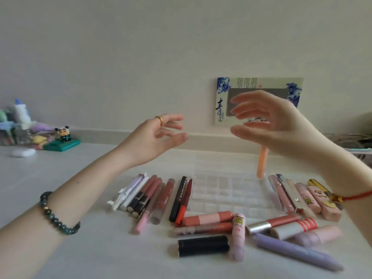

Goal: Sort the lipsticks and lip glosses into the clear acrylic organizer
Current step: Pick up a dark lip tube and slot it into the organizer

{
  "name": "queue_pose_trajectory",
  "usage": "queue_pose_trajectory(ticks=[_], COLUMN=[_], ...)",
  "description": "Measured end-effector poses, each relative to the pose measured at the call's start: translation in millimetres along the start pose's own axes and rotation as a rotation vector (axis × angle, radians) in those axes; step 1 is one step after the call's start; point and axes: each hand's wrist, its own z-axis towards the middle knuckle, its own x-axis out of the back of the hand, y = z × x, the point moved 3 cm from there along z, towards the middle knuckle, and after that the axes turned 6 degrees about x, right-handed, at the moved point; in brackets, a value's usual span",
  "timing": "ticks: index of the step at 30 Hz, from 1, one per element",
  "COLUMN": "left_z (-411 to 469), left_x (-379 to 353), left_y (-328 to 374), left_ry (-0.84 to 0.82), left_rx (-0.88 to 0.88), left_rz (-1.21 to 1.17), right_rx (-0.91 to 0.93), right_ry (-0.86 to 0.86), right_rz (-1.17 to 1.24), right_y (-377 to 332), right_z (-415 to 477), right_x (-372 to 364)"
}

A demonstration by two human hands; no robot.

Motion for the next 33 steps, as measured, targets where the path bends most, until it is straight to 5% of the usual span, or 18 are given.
queue_pose_trajectory(ticks=[8, 17, 21, 29, 33], left_z=[-60.7, -77.2, -78.4, -76.6, -76.1], left_x=[24.0, -25.2, -38.0, -40.6, -40.4], left_y=[-60.0, -83.3, -81.7, -86.8, -86.3], left_ry=[0.021, -0.166, -0.175, -0.204, -0.201], left_rx=[0.159, 0.253, 0.136, 0.147, 0.134], left_rz=[0.209, 0.532, 0.68, 0.665, 0.645], right_rx=[-0.031, -0.106, -0.094, 0.086, -0.019], right_ry=[-0.341, -0.61, -0.638, -0.7, -0.863], right_rz=[-0.147, -0.406, -0.515, -0.872, -0.847], right_y=[16.3, 59.0, 68.3, 68.4, 70.5], right_z=[17.3, 26.7, 32.3, 43.4, 40.7], right_x=[-91.1, -149.5, -158.4, -168.7, -176.3])
